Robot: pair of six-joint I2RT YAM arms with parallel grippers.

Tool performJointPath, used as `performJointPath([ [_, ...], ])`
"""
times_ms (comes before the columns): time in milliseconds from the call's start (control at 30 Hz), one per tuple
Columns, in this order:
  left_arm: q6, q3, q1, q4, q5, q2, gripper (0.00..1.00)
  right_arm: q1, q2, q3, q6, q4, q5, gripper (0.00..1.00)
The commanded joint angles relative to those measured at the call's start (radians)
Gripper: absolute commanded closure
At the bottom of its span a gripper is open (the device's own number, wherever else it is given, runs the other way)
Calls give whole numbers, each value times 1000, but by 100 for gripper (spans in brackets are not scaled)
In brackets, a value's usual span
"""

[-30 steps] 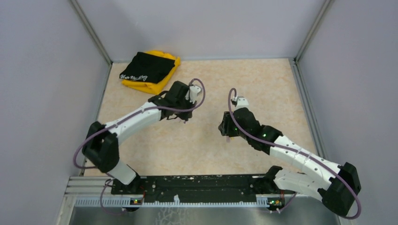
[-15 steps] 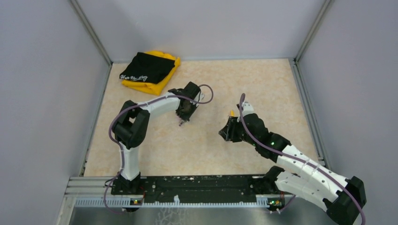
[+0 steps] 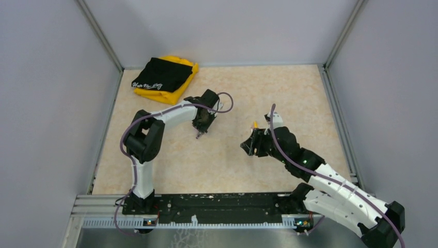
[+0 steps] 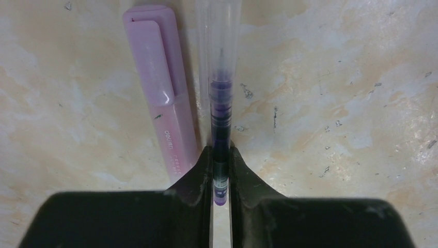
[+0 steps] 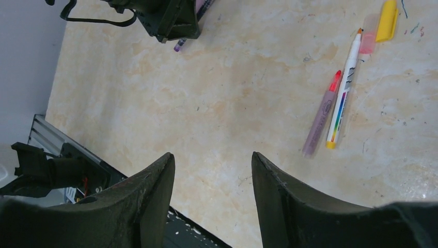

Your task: Insert the pens into the pen caps

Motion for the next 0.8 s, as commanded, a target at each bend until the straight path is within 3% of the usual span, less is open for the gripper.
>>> performJointPath([
  [0, -22, 1, 3, -9, 36, 17, 84, -8, -47, -11, -20, 19, 7, 44],
  [333, -43, 13, 3, 12, 89, 35, 83, -7, -77, -12, -61, -24, -9, 44],
  [767, -43, 13, 3, 23, 106, 36, 73, -7, -111, 10, -34, -94, 66, 42],
])
